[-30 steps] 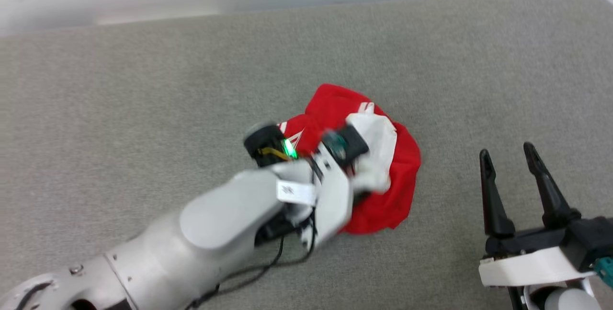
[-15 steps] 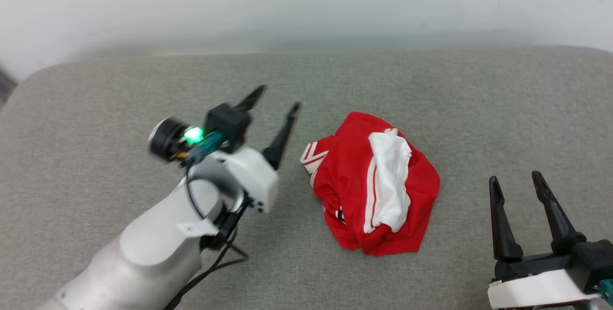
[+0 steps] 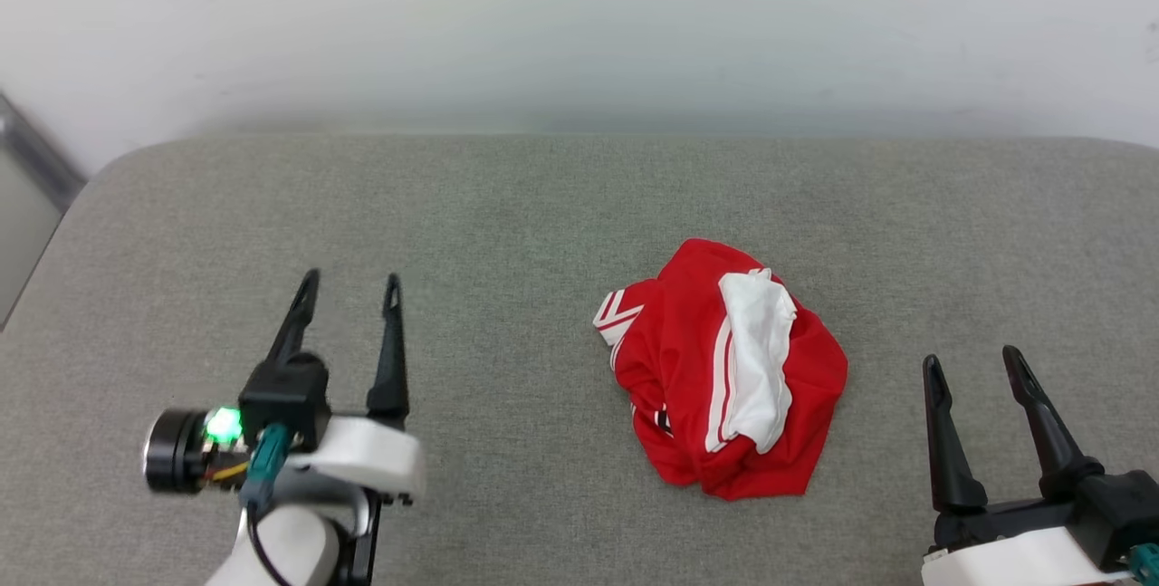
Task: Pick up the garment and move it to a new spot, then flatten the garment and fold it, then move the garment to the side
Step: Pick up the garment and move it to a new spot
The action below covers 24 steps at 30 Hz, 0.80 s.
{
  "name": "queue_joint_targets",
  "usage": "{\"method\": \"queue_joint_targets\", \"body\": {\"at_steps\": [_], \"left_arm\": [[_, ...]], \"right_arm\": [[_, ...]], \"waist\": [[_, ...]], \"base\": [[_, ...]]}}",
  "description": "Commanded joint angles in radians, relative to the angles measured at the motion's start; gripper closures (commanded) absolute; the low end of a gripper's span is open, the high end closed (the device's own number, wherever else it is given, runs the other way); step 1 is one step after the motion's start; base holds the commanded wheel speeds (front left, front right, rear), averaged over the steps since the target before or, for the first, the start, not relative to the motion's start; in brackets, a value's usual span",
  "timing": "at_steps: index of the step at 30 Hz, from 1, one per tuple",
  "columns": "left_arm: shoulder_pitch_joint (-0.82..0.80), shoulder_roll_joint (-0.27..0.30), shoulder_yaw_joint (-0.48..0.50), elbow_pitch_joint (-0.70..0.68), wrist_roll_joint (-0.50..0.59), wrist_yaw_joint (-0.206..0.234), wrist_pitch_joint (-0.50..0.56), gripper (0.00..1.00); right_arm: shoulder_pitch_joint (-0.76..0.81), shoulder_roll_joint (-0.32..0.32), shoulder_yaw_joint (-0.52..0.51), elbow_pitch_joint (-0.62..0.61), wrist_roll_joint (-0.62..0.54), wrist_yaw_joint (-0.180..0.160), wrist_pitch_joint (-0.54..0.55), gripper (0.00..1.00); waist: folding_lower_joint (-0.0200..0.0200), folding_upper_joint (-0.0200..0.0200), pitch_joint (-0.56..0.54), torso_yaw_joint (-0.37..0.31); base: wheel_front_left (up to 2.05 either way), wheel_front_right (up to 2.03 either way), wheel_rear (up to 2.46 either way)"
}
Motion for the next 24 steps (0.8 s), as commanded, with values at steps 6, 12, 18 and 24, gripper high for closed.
{"method": "queue_joint_targets", "body": {"at_steps": [6,12,18,24], "left_arm": [[0.169,-0.082,0.143,-0.046,0.109,-0.055,-0.002,0.0],[0.246,-0.153,0.215,-0.043,0.178,-0.119,-0.002,0.0],[0.292,-0.225,0.276,-0.028,0.246,-0.187,-0.003,0.0],[0.309,-0.276,0.328,-0.011,0.295,-0.24,-0.003,0.0]], "right_arm": [[0.028,0.003,0.008,0.01,0.022,0.0,-0.002,0.0],[0.045,0.003,0.012,0.017,0.04,0.0,-0.002,0.0],[0.06,0.003,0.015,0.025,0.056,0.0,-0.002,0.0],[0.064,0.003,0.017,0.029,0.067,0.0,-0.002,0.0]], "waist": [[0.0,0.0,-0.025,0.0],[0.0,0.0,-0.032,0.0],[0.0,0.0,-0.04,-0.002],[0.0,0.0,-0.043,-0.003]], "base": [[0.0,0.0,0.0],[0.0,0.0,0.0],[0.0,0.0,0.0],[0.0,0.0,0.0]]}}
